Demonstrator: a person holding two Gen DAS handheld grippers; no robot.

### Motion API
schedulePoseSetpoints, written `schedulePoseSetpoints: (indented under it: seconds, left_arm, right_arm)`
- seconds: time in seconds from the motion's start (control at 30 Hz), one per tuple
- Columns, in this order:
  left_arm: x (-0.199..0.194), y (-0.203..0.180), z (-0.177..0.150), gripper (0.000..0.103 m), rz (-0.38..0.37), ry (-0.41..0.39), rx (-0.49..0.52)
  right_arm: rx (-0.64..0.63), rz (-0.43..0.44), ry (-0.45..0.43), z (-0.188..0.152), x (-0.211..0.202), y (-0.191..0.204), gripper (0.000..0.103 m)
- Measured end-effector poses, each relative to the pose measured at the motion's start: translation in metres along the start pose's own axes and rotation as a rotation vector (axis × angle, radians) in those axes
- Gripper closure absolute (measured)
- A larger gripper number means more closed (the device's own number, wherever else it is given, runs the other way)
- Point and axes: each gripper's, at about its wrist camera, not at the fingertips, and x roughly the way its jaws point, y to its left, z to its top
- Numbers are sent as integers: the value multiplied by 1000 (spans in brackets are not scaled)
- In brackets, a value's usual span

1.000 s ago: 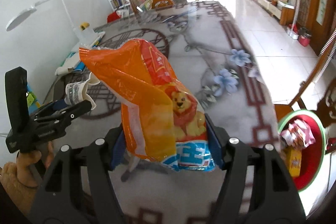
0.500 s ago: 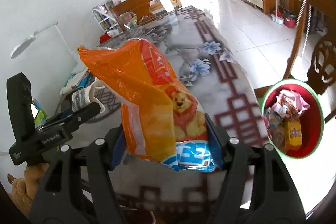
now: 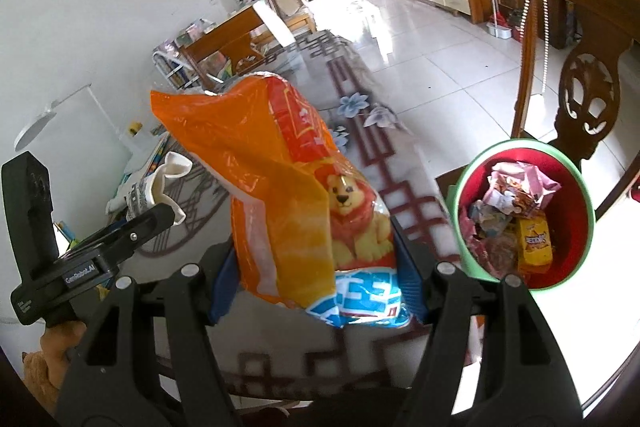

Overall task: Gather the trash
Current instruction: 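Carry the paper cup and orange snack bag over the red bin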

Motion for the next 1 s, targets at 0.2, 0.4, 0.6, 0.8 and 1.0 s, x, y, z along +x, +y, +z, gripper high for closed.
schedulePoseSetpoints:
  seconds: [0.2,0.4,0.6,0.8,1.0]
  left_arm:
    - [12,-26,3,21,-32,12,35]
    - [29,-48,5,21,-64,32,57]
    - [43,-64,9,21,-104,56,64]
    - [53,-69,7,21,-108,81,79]
    - [59,-80,10,21,-124,88,96]
  right_arm:
    - [52,-24,-15,0,-8,-25,38]
    - [103,-62,-26,-2,-14,-52,38]
    - [145,-92,-44,-1,-22,-74,38]
    - [165,-100,-49,-1,-23,-81,38]
    - [174,-108,-55,-2,-27,-85,38]
